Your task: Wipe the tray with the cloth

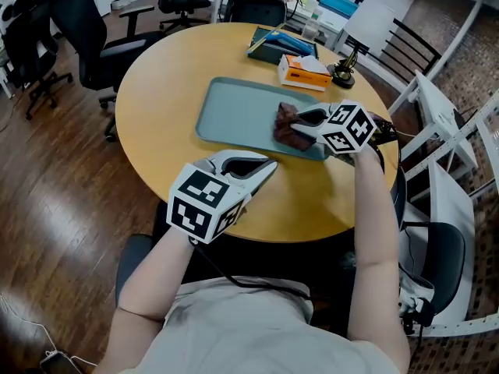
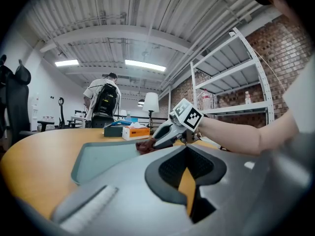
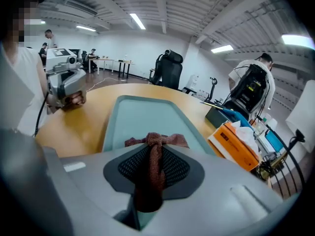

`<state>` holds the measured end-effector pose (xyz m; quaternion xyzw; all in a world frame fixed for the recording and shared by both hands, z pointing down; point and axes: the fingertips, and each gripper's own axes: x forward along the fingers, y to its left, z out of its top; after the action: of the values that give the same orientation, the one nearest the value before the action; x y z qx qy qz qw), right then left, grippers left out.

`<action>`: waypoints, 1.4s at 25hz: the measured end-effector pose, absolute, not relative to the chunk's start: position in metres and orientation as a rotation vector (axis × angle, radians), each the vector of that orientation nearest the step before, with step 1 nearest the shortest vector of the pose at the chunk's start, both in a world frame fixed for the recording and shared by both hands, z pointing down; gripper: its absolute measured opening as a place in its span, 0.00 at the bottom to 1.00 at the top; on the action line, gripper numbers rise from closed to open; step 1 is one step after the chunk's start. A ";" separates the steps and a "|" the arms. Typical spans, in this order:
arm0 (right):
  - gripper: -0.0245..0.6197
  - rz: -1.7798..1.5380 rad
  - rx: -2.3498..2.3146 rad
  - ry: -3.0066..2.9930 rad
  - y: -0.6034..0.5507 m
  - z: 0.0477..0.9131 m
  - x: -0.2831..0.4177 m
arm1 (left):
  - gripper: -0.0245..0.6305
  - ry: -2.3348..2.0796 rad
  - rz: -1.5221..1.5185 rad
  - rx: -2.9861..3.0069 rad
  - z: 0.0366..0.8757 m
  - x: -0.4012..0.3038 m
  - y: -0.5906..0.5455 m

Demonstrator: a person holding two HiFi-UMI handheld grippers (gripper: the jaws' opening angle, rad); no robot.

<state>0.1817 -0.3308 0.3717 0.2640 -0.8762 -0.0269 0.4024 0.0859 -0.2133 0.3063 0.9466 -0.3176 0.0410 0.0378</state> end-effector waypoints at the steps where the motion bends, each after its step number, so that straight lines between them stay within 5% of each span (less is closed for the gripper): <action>1: 0.15 -0.071 0.636 -2.217 -0.324 0.371 0.180 | 0.04 -0.973 0.124 2.904 0.306 0.086 -0.213; 17: 0.16 -0.120 0.413 -2.294 -0.305 0.366 0.137 | 0.04 -0.975 0.104 2.909 0.304 0.080 -0.207; 35: 0.15 -0.060 0.724 -2.164 -0.416 0.372 0.162 | 0.04 -0.907 0.049 2.923 0.297 0.087 -0.209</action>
<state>0.1615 -0.4159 0.3719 0.2883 -0.8620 -0.0240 0.4163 0.0866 -0.2086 0.2969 0.9542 -0.2961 0.0159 0.0403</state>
